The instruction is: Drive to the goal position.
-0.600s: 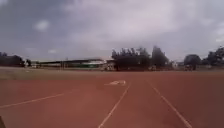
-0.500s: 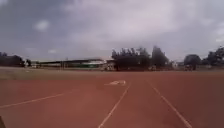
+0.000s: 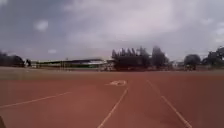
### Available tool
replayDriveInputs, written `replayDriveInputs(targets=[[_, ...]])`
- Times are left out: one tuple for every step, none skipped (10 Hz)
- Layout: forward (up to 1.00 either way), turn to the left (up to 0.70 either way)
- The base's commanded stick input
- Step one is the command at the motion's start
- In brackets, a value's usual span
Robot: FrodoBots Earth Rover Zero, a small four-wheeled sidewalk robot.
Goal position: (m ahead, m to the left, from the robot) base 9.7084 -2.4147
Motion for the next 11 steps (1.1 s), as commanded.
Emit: replayDriveInputs(targets=[[0.70,-0.35],[0.70,-0.35],[0.70,-0.35],[0.70,-0.35],[0.70,-0.35],[0.70,-0.35],[0.70,-0.35],[0.70,-0.35],[0.70,-0.35],[0.70,-0.35],[0.70,-0.26]])
